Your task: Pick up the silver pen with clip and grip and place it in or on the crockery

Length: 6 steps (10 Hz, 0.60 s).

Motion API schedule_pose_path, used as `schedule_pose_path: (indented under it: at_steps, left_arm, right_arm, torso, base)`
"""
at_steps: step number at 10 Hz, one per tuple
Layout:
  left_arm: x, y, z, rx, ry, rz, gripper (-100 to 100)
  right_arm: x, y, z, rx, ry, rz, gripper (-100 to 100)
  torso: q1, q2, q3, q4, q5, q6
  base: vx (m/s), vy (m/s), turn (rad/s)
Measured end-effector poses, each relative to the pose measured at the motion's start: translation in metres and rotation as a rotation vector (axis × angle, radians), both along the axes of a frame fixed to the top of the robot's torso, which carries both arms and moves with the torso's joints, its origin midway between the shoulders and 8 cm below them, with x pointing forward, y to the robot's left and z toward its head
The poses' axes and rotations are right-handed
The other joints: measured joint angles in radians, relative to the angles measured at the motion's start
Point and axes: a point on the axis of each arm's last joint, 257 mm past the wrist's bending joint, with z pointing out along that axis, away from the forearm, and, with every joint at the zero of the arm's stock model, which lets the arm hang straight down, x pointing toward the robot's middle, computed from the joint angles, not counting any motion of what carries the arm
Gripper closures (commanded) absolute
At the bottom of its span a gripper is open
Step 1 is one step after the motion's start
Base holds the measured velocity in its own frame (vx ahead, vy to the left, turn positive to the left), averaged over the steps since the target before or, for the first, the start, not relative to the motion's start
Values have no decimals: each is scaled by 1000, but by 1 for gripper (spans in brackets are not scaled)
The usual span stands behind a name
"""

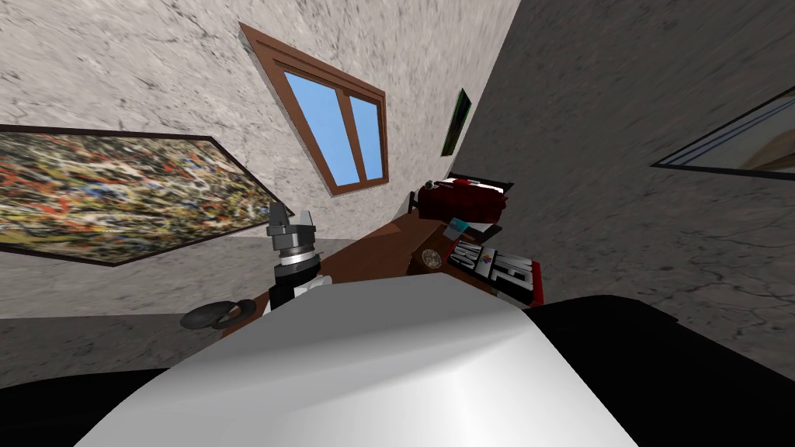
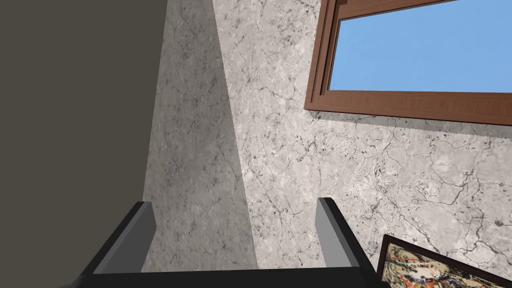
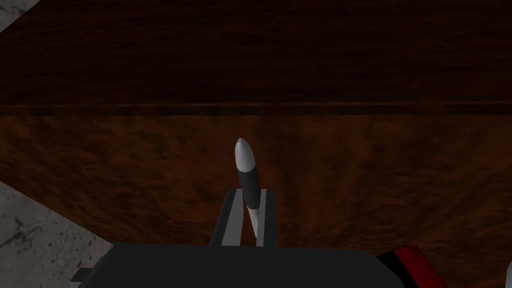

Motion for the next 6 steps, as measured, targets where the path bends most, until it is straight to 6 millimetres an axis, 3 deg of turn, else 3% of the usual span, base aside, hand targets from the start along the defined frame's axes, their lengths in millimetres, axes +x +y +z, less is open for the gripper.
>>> schedule_pose_path:
  at_steps: [6]
  left_arm:
    - [0, 0, 0, 0, 0, 0, 0]
  right_arm:
    - [-26, -15, 18, -26, 46, -60, 100]
  torso:
    - [1, -2, -1, 0, 0, 1]
  base:
    - [34, 110, 4]
